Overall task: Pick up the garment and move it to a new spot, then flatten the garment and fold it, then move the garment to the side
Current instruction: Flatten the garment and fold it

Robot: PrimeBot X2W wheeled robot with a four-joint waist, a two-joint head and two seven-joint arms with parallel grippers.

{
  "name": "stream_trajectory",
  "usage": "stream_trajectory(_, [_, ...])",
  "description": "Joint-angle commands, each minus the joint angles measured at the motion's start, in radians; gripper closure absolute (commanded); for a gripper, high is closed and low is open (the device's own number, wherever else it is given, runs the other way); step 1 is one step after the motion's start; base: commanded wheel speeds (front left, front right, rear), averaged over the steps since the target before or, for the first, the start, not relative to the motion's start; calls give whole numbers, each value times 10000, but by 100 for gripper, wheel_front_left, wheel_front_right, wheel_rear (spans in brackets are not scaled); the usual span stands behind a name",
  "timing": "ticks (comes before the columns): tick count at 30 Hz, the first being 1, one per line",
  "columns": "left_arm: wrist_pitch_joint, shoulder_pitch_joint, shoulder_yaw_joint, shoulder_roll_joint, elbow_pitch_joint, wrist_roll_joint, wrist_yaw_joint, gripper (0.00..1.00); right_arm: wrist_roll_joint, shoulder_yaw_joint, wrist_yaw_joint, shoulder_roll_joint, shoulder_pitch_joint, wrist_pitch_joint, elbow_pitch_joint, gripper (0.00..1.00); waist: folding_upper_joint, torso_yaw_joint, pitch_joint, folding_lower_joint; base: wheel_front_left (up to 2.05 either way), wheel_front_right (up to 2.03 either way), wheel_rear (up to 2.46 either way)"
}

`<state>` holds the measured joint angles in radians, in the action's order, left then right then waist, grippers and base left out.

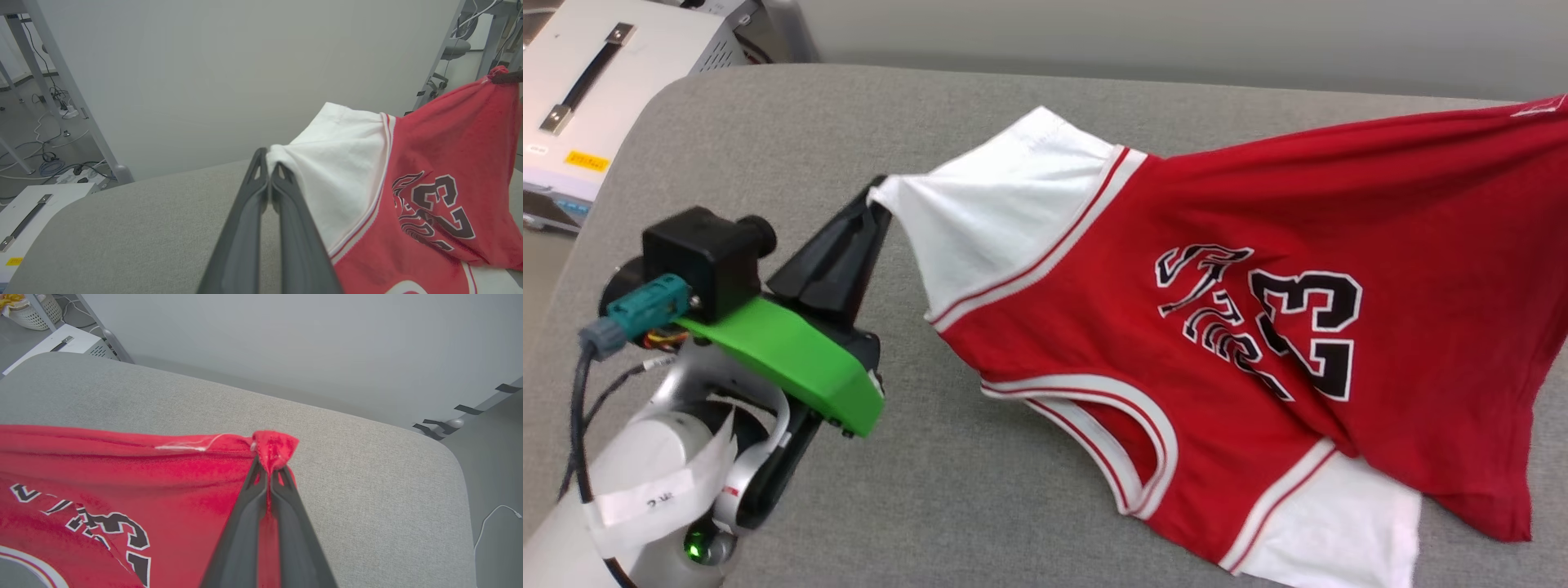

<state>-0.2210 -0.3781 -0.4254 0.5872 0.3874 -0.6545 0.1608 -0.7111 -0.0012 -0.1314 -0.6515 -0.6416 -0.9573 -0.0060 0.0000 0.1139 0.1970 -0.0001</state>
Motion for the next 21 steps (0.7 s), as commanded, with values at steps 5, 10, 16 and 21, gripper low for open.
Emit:
stream_trajectory(5, [-59, -989, 539, 241, 346, 225, 218, 100, -324, -156, 7, -306, 152, 327, -602, 100, 0, -695, -641, 1, 0, 0, 0])
stream_trajectory(10, [-36, -1789, 904, 387, 515, 535, 359, 100, -403, -313, 7, -329, 106, 833, -1090, 100, 0, -957, -832, 1, 0, 0, 0])
stream_trajectory(16, [-17, -2722, 1021, 618, 546, 1181, 399, 100, -275, -455, 7, -230, 127, 1445, -1398, 100, 0, -1175, -876, 1, 0, 0, 0])
stream_trajectory(21, [49, -3578, 1165, 760, 548, 1672, 438, 100, -265, -667, 7, -181, 98, 1876, -1605, 100, 0, -1276, -649, 1, 0, 0, 0])
